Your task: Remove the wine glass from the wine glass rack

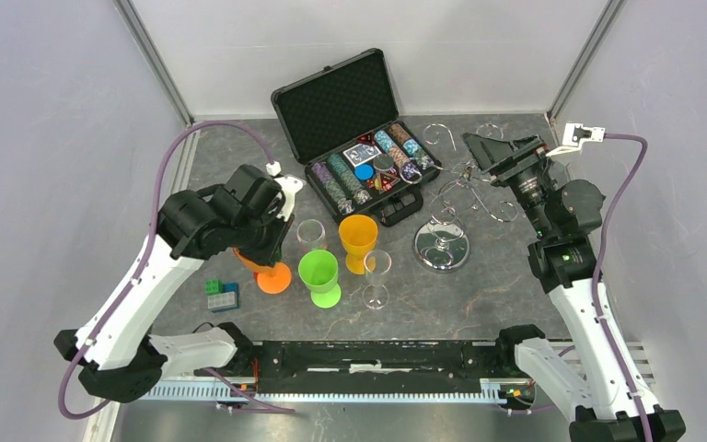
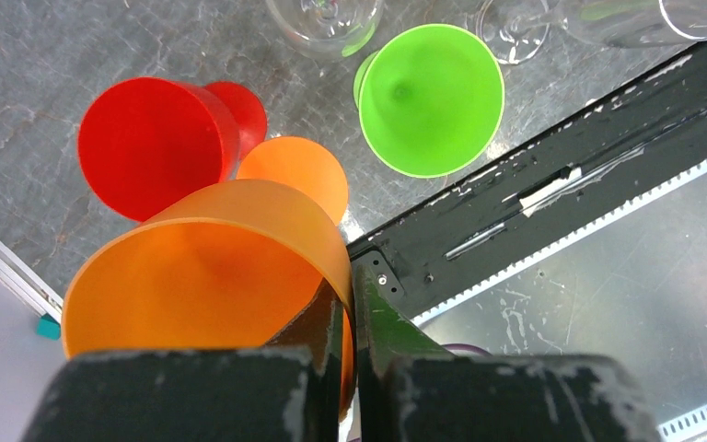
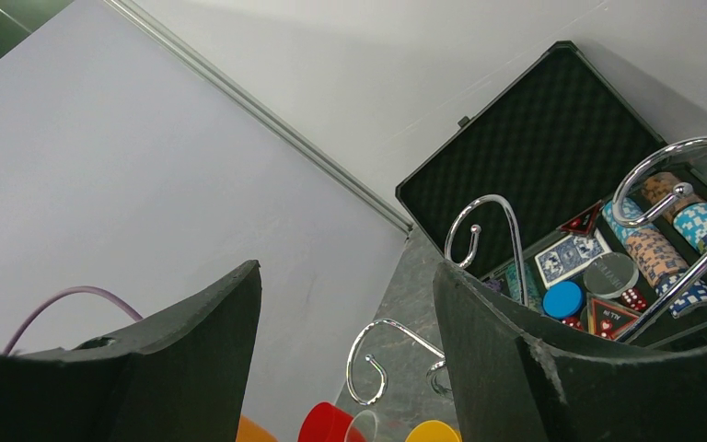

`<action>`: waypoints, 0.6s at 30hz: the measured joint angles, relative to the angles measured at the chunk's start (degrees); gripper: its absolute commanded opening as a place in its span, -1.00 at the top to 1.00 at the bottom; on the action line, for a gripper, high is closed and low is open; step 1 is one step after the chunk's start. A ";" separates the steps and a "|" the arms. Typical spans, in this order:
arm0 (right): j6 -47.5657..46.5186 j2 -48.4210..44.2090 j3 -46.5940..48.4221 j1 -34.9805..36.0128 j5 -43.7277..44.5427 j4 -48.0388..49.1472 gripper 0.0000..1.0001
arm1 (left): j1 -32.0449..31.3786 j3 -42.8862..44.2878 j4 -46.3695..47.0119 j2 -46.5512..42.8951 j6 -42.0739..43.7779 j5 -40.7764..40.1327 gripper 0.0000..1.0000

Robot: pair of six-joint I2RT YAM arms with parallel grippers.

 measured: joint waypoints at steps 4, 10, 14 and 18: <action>0.00 -0.42 0.00 -0.48 0.00 -0.07 -0.47 | -0.55 -0.37 0.39 0.79 -1.79 -0.02 0.96; -0.02 -1.22 0.00 -1.20 0.00 -0.20 -0.47 | -0.59 -4.79 1.03 0.33 -5.84 -1.49 0.95; 0.00 -1.49 0.00 -1.62 0.00 -0.17 -0.47 | -0.59 -11.21 3.10 0.15 -8.90 -1.57 0.96; 0.00 -1.49 0.00 -1.92 -0.04 -0.20 -0.47 | -0.61 -15.41 6.08 -0.59 -11.58 -2.69 0.95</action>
